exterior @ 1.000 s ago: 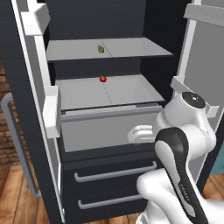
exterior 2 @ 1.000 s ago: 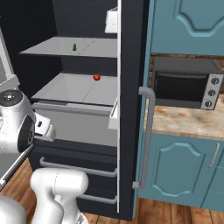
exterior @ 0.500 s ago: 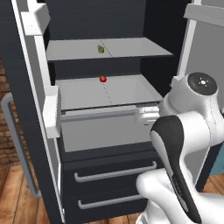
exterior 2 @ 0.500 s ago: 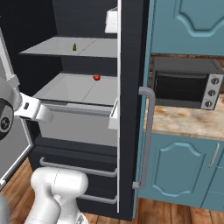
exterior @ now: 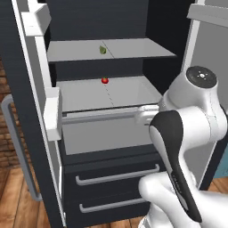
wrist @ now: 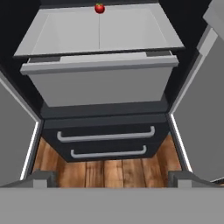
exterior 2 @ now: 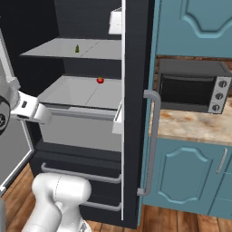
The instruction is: Take the lemon wedge from the fridge and place it on the plate with fish on the dining counter.
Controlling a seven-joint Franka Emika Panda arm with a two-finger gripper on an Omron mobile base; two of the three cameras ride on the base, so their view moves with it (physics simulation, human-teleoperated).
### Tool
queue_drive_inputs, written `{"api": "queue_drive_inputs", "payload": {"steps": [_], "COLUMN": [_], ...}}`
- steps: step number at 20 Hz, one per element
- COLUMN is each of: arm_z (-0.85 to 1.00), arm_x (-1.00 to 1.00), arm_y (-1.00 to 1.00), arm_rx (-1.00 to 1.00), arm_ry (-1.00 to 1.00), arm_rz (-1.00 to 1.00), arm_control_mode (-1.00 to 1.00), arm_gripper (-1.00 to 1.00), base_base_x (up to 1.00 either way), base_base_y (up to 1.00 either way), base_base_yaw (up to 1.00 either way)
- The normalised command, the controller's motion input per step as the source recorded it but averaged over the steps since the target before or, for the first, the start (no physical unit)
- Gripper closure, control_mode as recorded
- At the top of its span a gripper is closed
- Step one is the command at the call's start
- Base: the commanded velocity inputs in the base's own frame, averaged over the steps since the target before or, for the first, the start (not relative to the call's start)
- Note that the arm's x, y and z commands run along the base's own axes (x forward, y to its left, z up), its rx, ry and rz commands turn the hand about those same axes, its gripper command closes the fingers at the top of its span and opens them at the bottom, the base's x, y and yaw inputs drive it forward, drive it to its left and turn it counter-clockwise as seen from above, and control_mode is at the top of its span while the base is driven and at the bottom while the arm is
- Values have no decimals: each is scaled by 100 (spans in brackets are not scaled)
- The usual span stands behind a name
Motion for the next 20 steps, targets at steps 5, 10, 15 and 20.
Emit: {"api": "queue_drive_inputs", "payload": {"steps": [5,10,15,20], "arm_z": [0,0,0,18], "arm_x": [0,0,0,3], "arm_y": [0,0,0,0], "arm_rx": [0,0,0,0], "arm_ry": [0,0,0,-2], "arm_rz": [0,0,0,0], "arm_control_mode": [100,100,100,-100], "arm_gripper": [-100,-100,-100,-100], "base_base_x": [43,98,88,43], "base_base_y": [48,6,0,1], "base_base_yaw": [0,0,-2,-4]}}
